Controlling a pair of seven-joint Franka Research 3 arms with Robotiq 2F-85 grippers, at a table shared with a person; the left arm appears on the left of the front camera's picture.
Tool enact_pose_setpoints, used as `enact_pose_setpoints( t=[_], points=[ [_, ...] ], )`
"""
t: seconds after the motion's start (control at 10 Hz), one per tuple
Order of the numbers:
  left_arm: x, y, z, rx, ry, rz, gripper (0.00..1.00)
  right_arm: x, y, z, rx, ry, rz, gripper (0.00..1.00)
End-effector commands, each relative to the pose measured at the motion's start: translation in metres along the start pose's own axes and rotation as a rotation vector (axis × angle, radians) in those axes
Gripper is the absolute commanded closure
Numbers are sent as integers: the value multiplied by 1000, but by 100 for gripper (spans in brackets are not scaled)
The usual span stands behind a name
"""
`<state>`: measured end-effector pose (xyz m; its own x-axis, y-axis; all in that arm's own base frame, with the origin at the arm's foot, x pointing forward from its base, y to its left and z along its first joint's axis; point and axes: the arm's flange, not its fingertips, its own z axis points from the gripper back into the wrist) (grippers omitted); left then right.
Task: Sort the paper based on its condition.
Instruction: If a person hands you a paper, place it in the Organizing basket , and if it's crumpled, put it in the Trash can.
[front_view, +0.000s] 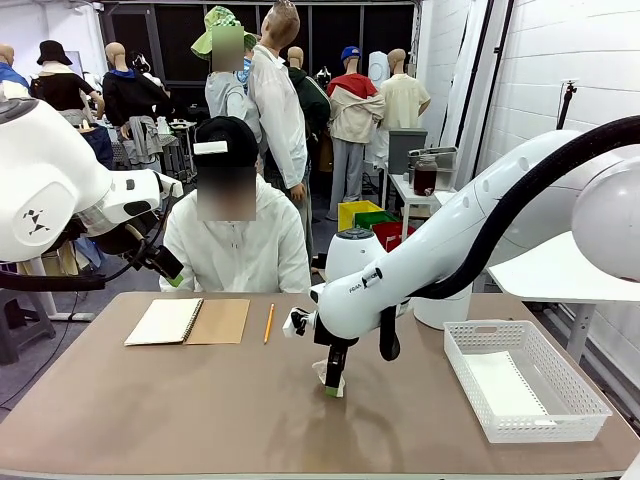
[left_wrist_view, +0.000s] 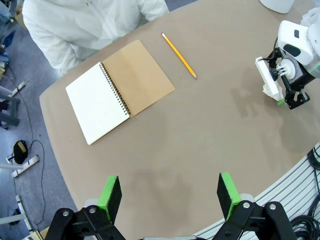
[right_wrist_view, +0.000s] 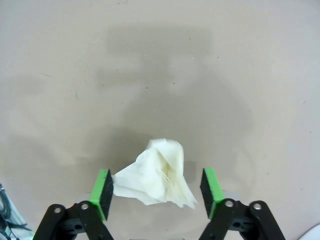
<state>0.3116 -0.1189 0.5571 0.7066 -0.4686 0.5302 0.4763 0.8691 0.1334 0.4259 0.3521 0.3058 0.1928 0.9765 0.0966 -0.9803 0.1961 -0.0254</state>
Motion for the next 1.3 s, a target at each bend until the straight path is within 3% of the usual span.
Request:
enact_pose_setpoints(
  t=[0.0,0.3,1.2],
  points=[
    [0,1,0,-5,-6,4,0,2,-4,2,23,-13,4,50],
    [0,1,0,-5,-6,4,0,2,-5,1,34,-36,10,100],
    [0,1,0,-5,-6,4,0,1,-9,7,66,-111,10,100]
  ],
)
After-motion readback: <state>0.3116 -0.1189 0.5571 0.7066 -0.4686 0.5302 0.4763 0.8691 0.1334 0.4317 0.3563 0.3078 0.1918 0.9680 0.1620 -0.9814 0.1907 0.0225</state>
